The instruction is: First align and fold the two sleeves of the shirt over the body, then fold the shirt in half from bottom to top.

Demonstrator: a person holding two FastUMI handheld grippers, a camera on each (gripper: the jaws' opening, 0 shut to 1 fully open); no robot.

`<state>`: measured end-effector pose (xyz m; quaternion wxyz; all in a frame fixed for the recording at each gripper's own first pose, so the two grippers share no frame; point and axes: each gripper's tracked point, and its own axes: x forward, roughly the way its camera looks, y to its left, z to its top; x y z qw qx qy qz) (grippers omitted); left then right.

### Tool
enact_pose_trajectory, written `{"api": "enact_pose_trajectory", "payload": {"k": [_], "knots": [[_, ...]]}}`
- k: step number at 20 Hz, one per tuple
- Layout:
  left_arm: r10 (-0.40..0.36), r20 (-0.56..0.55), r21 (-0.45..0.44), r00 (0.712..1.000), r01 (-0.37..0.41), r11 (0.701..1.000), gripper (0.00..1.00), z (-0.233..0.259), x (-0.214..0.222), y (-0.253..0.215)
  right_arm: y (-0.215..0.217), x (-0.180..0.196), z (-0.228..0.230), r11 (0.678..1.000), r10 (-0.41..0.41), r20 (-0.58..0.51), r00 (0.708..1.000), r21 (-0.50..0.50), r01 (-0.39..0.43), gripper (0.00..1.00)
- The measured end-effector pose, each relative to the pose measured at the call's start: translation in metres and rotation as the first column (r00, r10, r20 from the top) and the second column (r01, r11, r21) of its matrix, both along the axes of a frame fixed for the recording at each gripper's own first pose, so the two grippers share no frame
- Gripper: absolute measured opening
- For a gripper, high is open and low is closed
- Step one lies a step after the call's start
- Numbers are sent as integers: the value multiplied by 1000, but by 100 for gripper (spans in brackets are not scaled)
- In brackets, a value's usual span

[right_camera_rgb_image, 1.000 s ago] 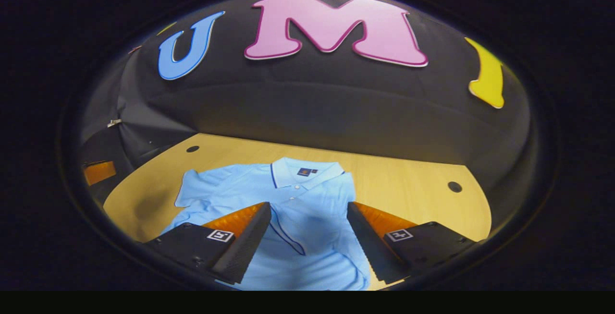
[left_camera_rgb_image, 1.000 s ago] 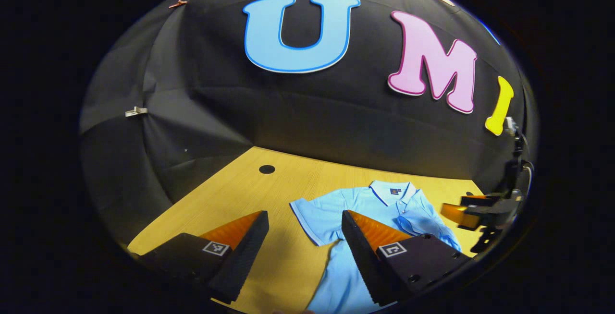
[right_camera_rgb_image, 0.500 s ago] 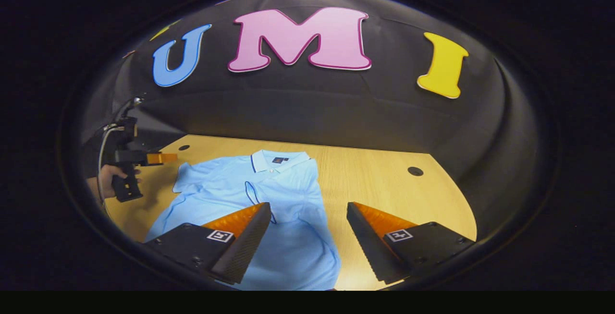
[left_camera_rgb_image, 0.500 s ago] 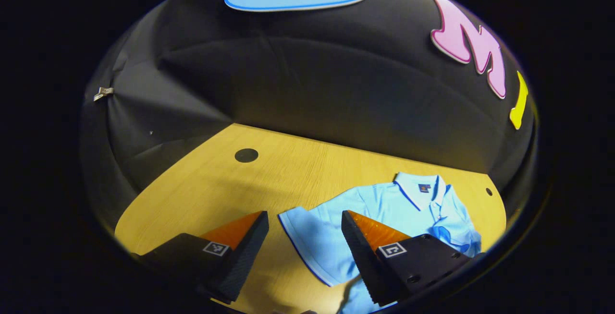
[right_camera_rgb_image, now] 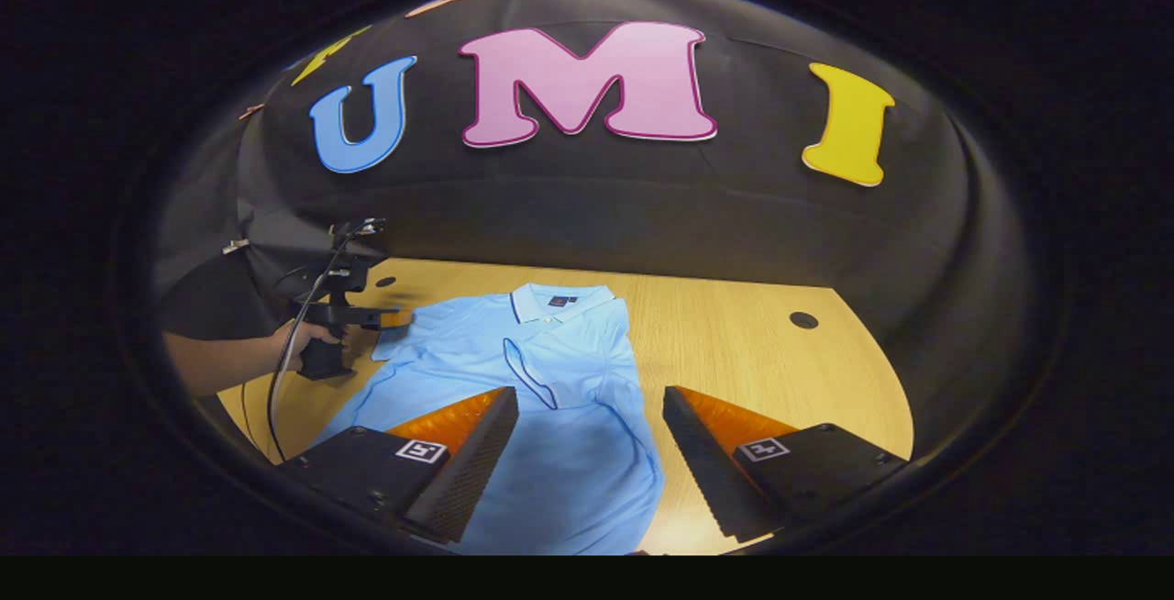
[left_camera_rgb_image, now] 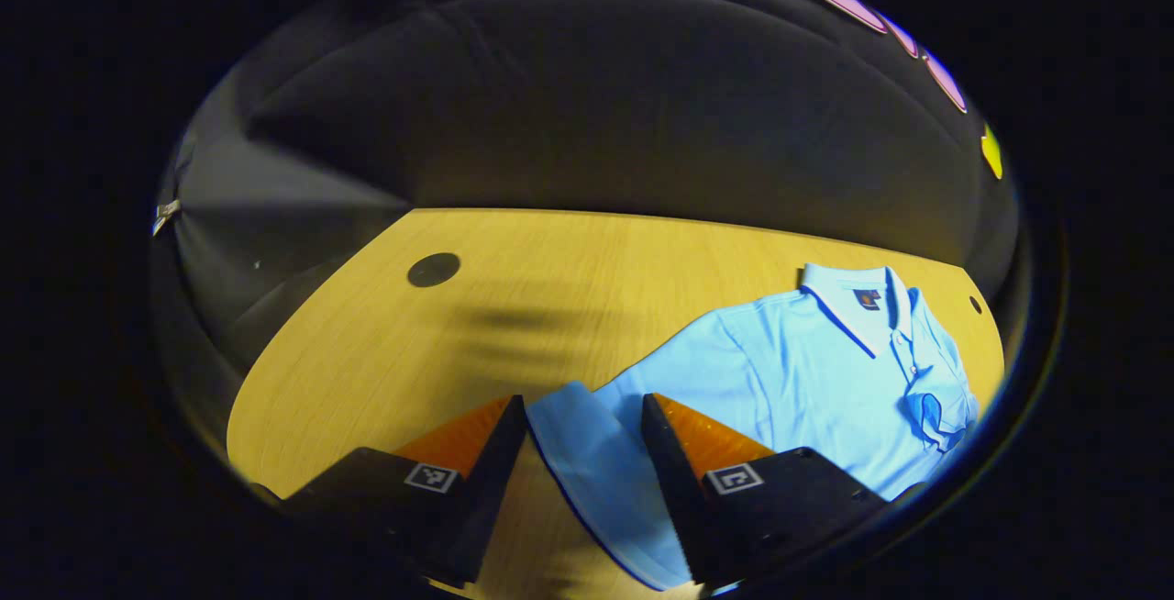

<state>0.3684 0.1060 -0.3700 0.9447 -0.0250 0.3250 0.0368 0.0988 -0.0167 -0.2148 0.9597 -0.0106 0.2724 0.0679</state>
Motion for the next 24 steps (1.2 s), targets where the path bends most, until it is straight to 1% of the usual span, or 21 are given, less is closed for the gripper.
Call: {"api": "enact_pose_trajectory", "payload": {"k": [2,4,5,6,9,12,14,18,21,24], "knots": [[-29,8,1,1000,29,1000,51,1,5,-11,-6,1,-4,1000,-3,-3,1000,-14,3,100],[-27,17,14,999,27,1000,13,0,8,-17,-10,2,-7,1000,-20,-11,1000,-2,19,99],[-26,15,21,1000,26,999,11,-1,9,-19,-14,4,-8,1000,-31,-12,999,5,31,99],[-27,14,26,1000,27,999,7,1,8,-20,-17,3,-10,999,-43,-14,999,8,43,99],[-50,5,34,999,50,998,6,11,5,-30,-25,1,-13,998,-63,-22,998,11,63,99],[-87,52,38,995,85,996,6,45,11,-50,-30,-2,-12,997,-70,-17,997,12,70,99],[-116,87,17,989,115,993,6,71,14,-73,-33,-3,-11,997,-73,-13,997,13,73,99],[-203,141,-30,969,209,977,6,106,13,-137,-40,-4,-7,996,-82,-9,997,26,82,99],[-248,149,-86,957,262,961,6,113,6,-184,-45,-8,-8,996,-84,-11,996,35,84,99],[-260,155,-154,953,283,947,6,113,-2,-218,-49,-13,-9,996,-74,-12,997,42,74,99]]}}
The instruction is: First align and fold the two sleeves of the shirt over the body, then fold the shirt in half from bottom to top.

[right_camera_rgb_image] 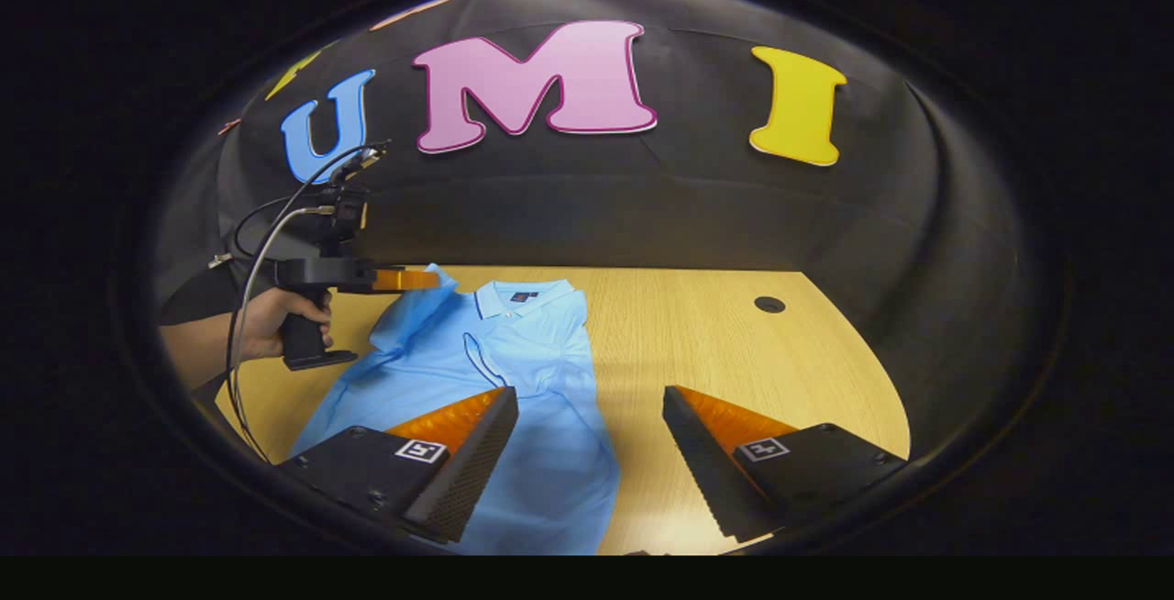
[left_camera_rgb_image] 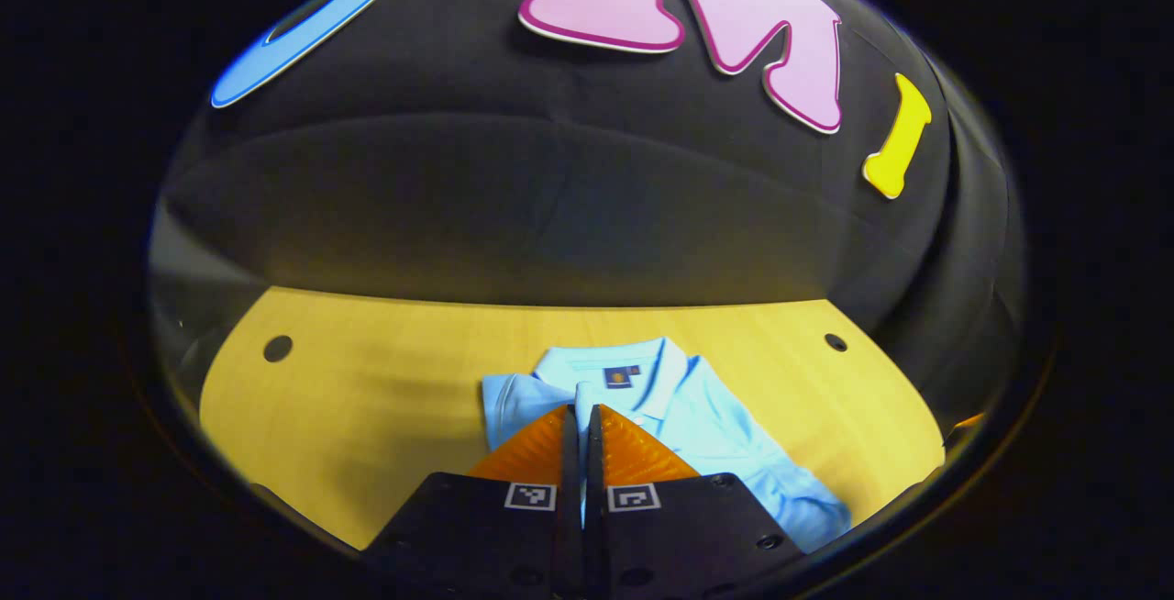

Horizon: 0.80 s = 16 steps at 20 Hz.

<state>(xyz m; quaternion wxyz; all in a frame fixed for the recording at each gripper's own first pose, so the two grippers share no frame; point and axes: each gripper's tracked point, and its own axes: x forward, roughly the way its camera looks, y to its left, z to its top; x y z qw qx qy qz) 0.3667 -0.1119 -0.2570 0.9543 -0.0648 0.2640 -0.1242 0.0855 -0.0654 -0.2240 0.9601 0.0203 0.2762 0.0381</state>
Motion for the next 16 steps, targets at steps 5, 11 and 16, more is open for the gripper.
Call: {"api": "enact_pose_trajectory", "payload": {"k": [5,11,16], "knots": [[20,-61,-132,998,-28,991,28,-2,-21,-25,-8,-9,-4,999,31,-3,1000,10,-31,99],[125,-21,-95,992,-127,987,91,15,-82,17,-3,-26,-5,998,55,-10,998,33,-54,98],[154,9,33,988,-155,987,98,23,-193,57,11,-69,-16,998,44,-54,998,54,-41,98]]}}
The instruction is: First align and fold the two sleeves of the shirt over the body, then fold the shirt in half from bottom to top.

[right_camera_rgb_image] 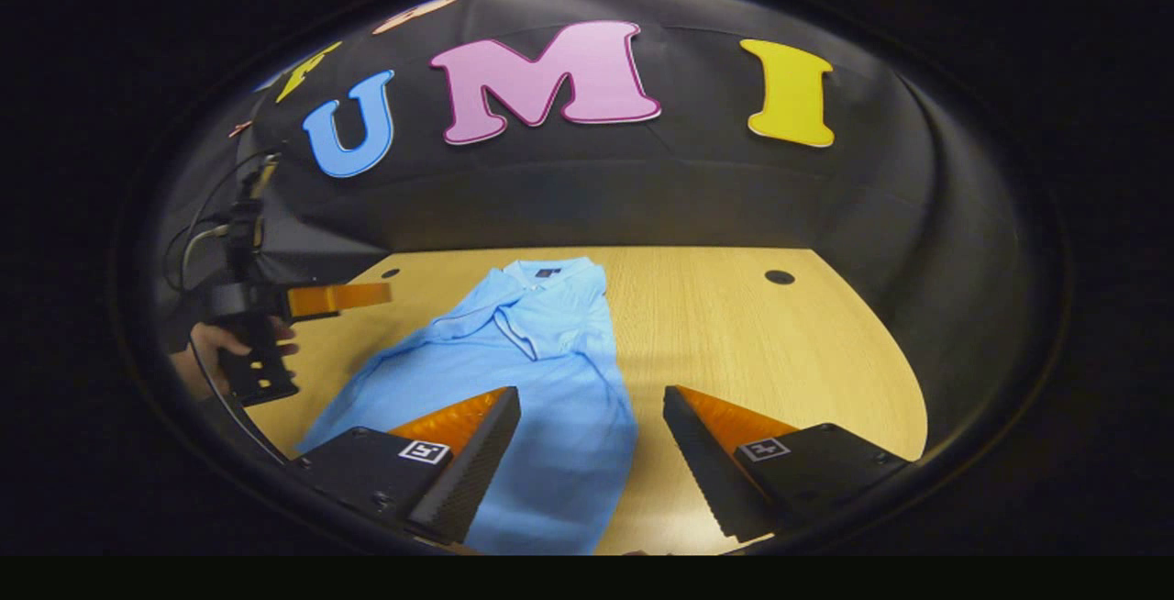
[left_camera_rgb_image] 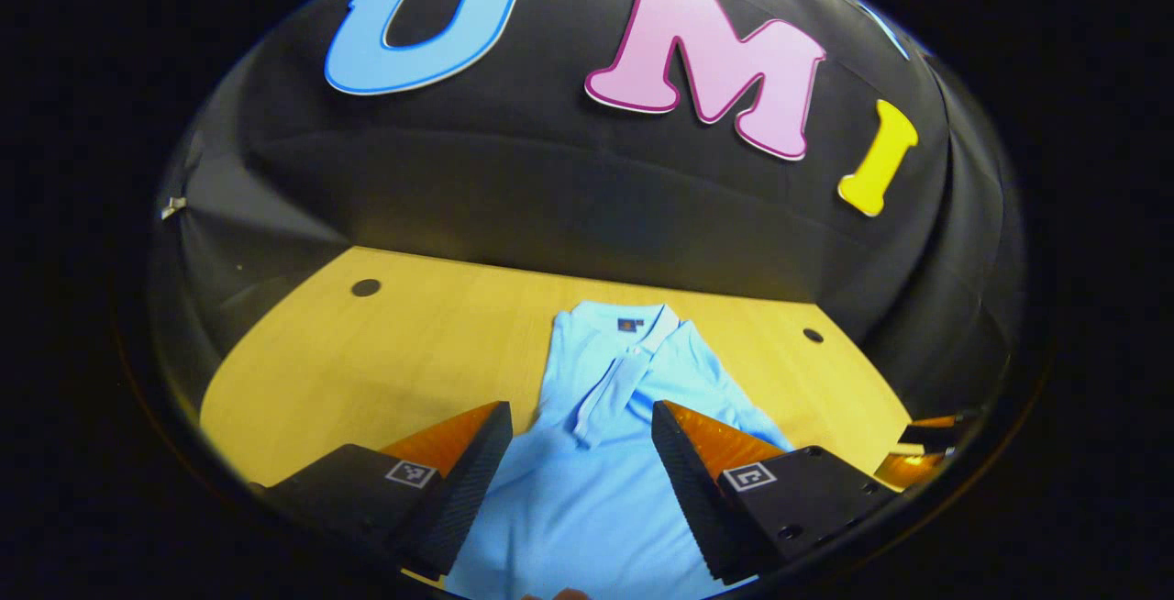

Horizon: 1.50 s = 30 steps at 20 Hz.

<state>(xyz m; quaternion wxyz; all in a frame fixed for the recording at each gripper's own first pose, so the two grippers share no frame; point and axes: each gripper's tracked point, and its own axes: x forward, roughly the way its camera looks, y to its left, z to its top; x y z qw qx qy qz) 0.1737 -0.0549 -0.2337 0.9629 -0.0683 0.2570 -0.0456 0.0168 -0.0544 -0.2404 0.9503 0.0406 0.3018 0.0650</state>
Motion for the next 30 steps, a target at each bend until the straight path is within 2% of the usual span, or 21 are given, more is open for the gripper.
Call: {"api": "enact_pose_trajectory", "payload": {"k": [5,9,15,19,21,22,23,24,25,26,27,29,30], "knots": [[-33,-109,57,993,40,998,97,-31,-124,25,10,-66,-25,999,-37,-96,995,5,37,98],[-25,-193,97,981,44,994,97,-66,-178,38,17,-111,-53,998,-62,-176,983,-10,61,98],[-13,-291,148,957,59,987,98,-113,-225,50,24,-151,-89,995,-96,-250,963,-45,88,99],[-28,-352,169,936,93,981,98,-137,-244,47,26,-163,-107,993,-118,-296,948,-62,104,99],[-44,-340,156,940,102,983,99,-136,-242,41,25,-163,-107,991,-118,-287,951,-90,96,98],[-47,-333,158,942,104,982,95,-136,-241,40,26,-161,-110,991,-113,-281,953,-106,86,99],[-55,-334,151,941,111,982,93,-139,-239,37,26,-161,-111,990,-108,-274,956,-118,79,92],[-67,-324,153,944,122,981,92,-136,-238,33,29,-162,-112,991,-104,-277,955,-113,75,99],[-79,-330,150,941,134,980,88,-138,-239,30,30,-161,-108,991,-107,-273,956,-113,78,96],[-87,-327,149,941,142,979,78,-138,-240,27,29,-161,-110,991,-102,-282,954,-109,73,87],[-92,-330,148,939,148,978,68,-139,-242,22,31,-160,-110,992,-96,-282,955,-104,69,89],[-102,-326,155,940,159,975,39,-137,-245,11,32,-158,-110,992,-101,-289,952,-98,76,44],[-105,-323,162,941,164,973,25,-138,-245,8,36,-156,-111,994,-85,-292,953,-88,62,36]]}}
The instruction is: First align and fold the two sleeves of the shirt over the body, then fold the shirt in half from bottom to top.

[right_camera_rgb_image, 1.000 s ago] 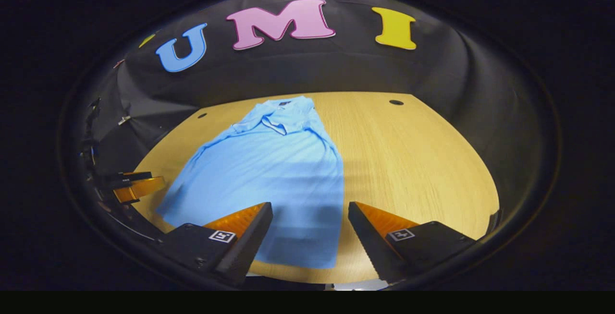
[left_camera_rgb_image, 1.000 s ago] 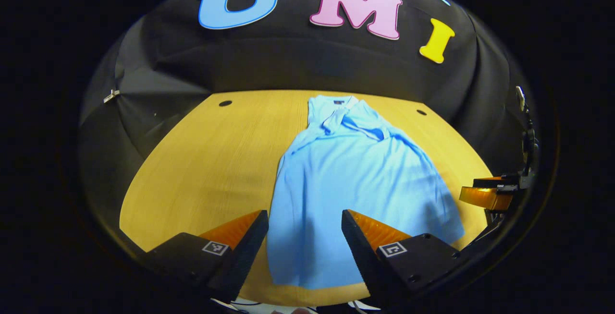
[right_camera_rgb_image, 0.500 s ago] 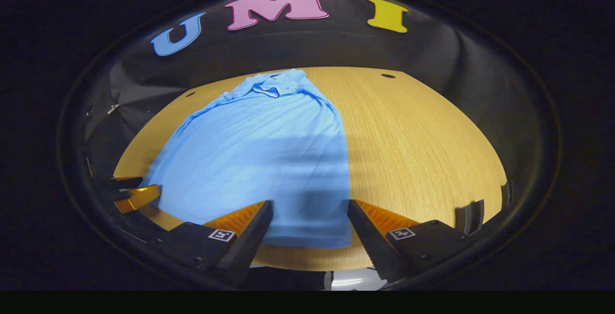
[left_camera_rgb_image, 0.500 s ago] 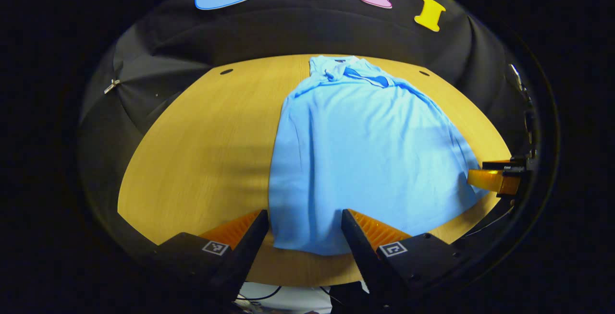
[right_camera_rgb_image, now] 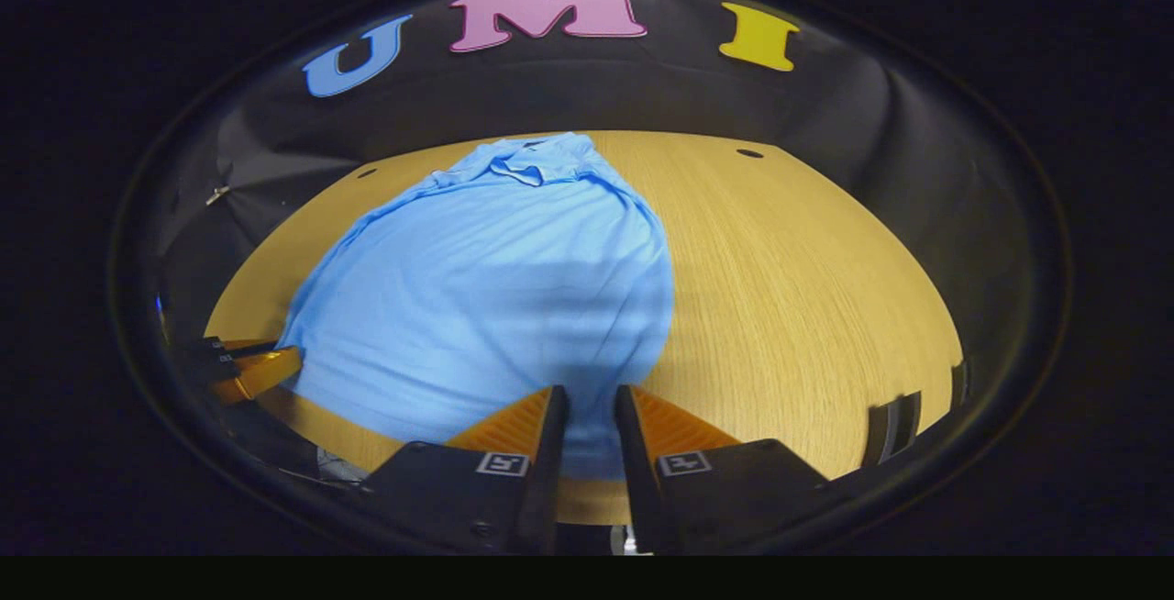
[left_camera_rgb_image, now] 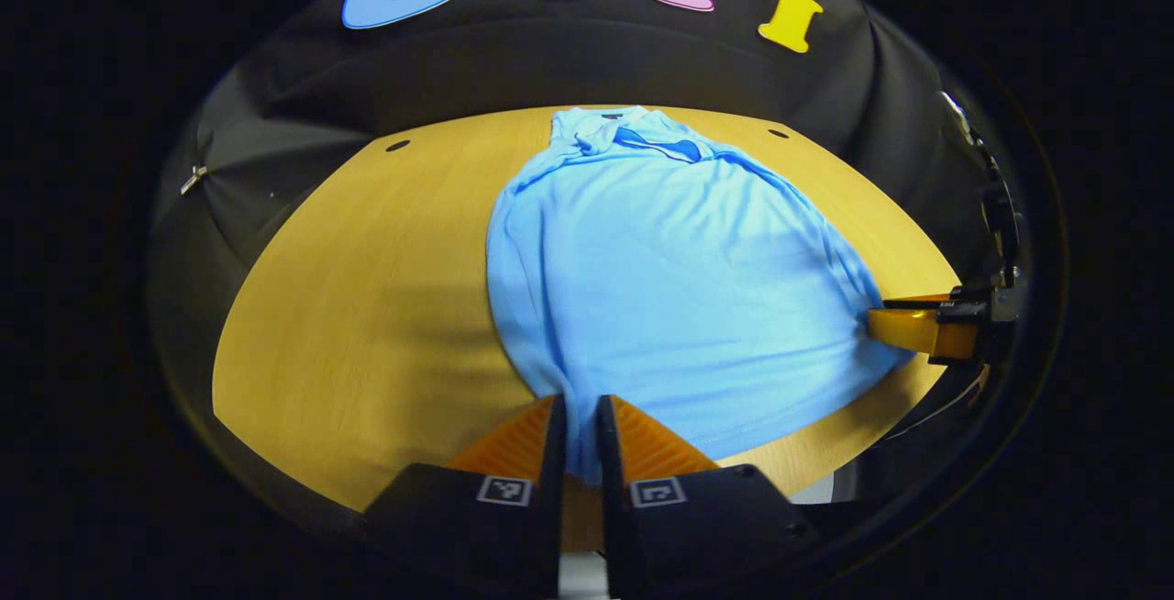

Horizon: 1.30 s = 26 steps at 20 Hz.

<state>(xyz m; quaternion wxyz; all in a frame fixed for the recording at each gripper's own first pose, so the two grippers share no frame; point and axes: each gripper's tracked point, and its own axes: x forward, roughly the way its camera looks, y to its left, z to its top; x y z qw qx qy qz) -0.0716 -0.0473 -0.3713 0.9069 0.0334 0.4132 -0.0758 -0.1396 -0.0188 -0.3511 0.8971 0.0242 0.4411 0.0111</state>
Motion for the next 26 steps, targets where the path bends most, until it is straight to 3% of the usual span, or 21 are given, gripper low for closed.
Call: {"api": "enact_pose_trajectory", "payload": {"k": [2,3,4,6,11,12,14,17,21,24,26], "knots": [[14,-3,-2,1000,-14,1000,12,0,1,-5,2,3,0,1000,0,2,1000,0,0,4],[18,-11,-19,1000,-18,1000,8,1,1,-9,3,2,-1,1000,8,-4,1000,0,-8,4],[20,-19,-31,1000,-21,999,2,1,1,-11,3,3,0,1000,20,-5,1000,13,-20,12],[36,-34,-47,999,-37,998,6,2,3,-11,5,4,1,998,27,-13,1000,57,-26,0],[58,-8,-96,998,-59,994,6,35,12,-15,2,11,18,994,38,-12,999,102,-37,0],[64,1,-107,998,-63,992,6,46,16,-17,2,16,26,993,47,1,999,107,-47,5],[80,17,-121,997,-77,990,6,65,29,-18,4,29,44,991,67,31,997,117,-70,5],[113,33,-141,993,-108,984,6,90,53,-17,5,61,75,986,84,86,993,139,-95,10],[145,85,-159,986,-130,979,6,127,106,-14,3,121,111,979,72,161,984,177,-100,0],[161,137,-177,977,-136,975,6,154,155,-14,1,173,129,976,69,215,974,189,-111,10],[171,166,-189,971,-139,972,6,168,189,-14,3,205,137,973,79,244,966,191,-128,11]]}}
